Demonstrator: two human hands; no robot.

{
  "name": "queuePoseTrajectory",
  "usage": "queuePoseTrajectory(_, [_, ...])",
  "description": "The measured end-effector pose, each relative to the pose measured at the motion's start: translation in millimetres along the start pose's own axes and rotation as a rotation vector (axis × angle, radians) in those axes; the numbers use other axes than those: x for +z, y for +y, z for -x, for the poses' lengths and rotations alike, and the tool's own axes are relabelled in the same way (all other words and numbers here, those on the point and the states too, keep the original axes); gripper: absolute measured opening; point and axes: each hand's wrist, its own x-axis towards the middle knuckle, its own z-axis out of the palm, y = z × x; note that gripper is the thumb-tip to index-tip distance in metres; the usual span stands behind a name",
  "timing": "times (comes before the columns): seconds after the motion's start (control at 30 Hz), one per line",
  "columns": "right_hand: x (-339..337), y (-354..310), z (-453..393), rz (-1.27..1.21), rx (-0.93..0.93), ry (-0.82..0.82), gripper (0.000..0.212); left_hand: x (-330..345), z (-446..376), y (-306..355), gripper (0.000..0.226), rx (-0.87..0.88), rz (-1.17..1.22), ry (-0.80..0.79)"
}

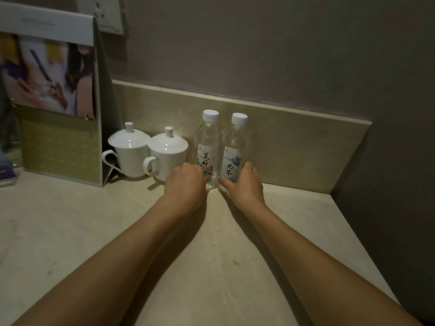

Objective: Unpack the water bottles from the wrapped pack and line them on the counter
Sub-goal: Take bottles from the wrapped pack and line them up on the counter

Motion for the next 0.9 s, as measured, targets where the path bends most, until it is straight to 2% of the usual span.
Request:
queuePoseTrajectory(0.37, [7, -7, -7, -0.011, -0.028, -0.009, 0.057, 6, -8, -7, 0.031, -0.004, 0.002, 0.040])
queuePoseTrajectory(0.9, [10, -5, -4, 0.046, -0.080, 0.004, 0.049, 11, -17, -8, 0.031, -0.001, 0.003, 0.019])
